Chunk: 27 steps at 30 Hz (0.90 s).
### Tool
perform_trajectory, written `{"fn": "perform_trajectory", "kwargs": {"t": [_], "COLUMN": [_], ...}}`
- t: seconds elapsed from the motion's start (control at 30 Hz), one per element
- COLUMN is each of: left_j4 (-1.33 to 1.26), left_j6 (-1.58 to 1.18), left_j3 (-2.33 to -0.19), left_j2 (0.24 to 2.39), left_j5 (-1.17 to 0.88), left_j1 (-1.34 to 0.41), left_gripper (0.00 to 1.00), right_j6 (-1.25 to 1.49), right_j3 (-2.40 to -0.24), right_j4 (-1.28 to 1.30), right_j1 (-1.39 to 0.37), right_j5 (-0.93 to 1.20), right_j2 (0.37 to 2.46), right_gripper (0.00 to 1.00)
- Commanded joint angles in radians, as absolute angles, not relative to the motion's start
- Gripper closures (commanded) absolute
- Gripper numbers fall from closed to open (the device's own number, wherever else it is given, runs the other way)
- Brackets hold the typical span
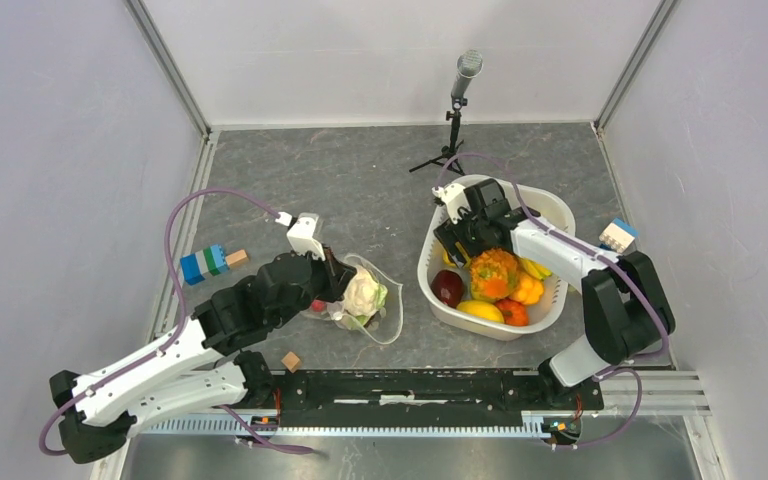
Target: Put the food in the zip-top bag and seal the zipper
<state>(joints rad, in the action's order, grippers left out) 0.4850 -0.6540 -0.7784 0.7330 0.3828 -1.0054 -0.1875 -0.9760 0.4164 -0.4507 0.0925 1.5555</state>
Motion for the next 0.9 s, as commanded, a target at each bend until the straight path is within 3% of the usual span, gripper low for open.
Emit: {"fn": "perform_trajectory", "kwargs": {"t": [0.0,0.17,0.3,0.63,0.87], "left_j4": [0.458,0.454,0.454,0.453,0.450], "left_j6": [-0.651,-0.642,-0.641,-0.647,-0.649], "left_j3": [-0.778,-0.792,-0.792,-0.780,-0.775], "left_j2": [0.716,0.737,0.739,0.722,0.719], "left_j5": [0.396,0.386,0.382,0.388,0.375], "left_j1": [-1.000,-1.000,-1.000,-0.999,-0.999], "left_gripper": [0.98,0.98,0.98,0.98,0.98], "right_j6": [-0.205,-0.178,-0.167,-0.130,-0.116], "right_j3": [-0.945,-0.902,-0.890,-0.800,-0.789], "right_j4": [0.418,0.286,0.250,0.154,0.178], "right_j1": [-0.449,-0.447,-0.446,-0.437,-0.433], "right_j5": [0.065,0.141,0.154,0.189,0.210], "right_j2": [1.599,1.560,1.508,1.226,1.166], "right_gripper": [0.18,0.43,0.56,0.66,0.65]}}
